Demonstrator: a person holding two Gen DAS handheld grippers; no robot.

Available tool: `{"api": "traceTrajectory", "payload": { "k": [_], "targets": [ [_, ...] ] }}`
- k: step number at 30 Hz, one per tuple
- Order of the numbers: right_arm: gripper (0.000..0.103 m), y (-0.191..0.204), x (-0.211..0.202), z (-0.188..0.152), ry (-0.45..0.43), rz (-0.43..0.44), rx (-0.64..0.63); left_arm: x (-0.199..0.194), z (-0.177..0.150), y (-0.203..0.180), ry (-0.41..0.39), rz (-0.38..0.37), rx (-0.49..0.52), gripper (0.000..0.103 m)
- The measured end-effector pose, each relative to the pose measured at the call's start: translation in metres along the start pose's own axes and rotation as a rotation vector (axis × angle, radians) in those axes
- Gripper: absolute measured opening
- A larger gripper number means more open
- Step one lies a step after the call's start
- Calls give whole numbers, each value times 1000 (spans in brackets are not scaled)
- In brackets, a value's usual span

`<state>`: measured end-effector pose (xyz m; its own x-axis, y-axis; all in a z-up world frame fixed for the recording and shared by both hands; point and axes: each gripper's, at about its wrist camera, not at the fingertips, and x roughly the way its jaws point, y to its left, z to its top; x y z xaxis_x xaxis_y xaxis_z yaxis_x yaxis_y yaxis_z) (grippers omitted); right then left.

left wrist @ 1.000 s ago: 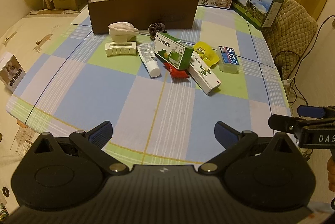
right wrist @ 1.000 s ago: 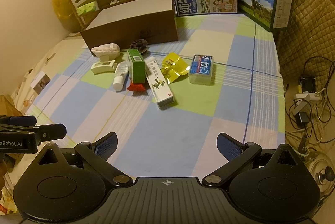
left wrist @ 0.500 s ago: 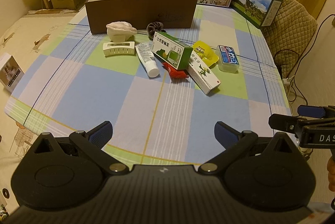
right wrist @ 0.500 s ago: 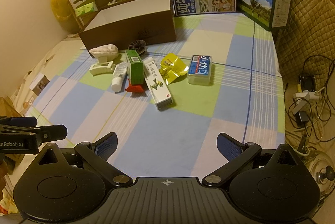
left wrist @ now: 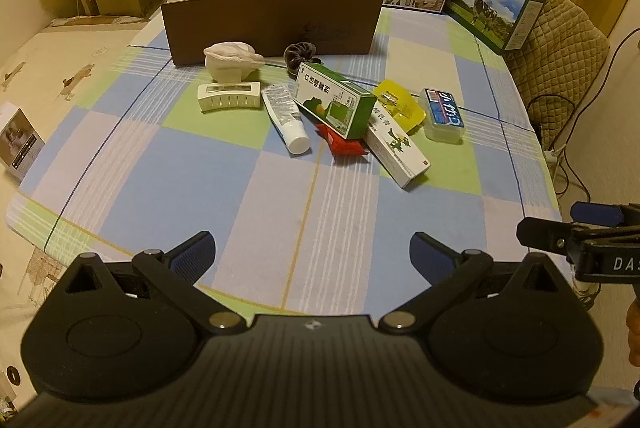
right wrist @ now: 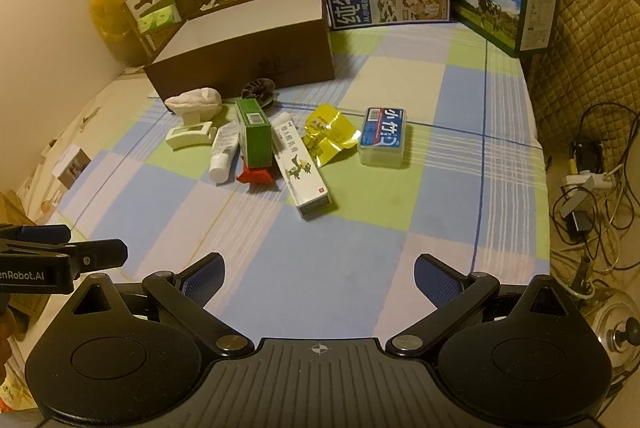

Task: Organize objects
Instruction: 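Move the right tool toward the blue floss box while the left tool approaches the white cloth, then close the right tool on the blue floss box while the left tool nears the white cloth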

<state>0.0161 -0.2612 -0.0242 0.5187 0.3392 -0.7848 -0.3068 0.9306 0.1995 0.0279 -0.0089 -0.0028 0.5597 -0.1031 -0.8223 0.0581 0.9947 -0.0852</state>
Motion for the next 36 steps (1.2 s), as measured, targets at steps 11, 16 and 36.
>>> {"api": "traceTrajectory", "payload": {
  "k": [11, 16, 36],
  "targets": [
    [99, -5, 16, 14, 12, -15, 30, 18, 22, 12, 9, 5, 11, 102],
    [99, -8, 23, 20, 8, -22, 38, 27, 31, 16, 13, 8, 21, 102],
    [99, -40, 53, 56, -67, -52, 116, 67, 76, 63, 27, 81, 5, 102]
  ]
}}
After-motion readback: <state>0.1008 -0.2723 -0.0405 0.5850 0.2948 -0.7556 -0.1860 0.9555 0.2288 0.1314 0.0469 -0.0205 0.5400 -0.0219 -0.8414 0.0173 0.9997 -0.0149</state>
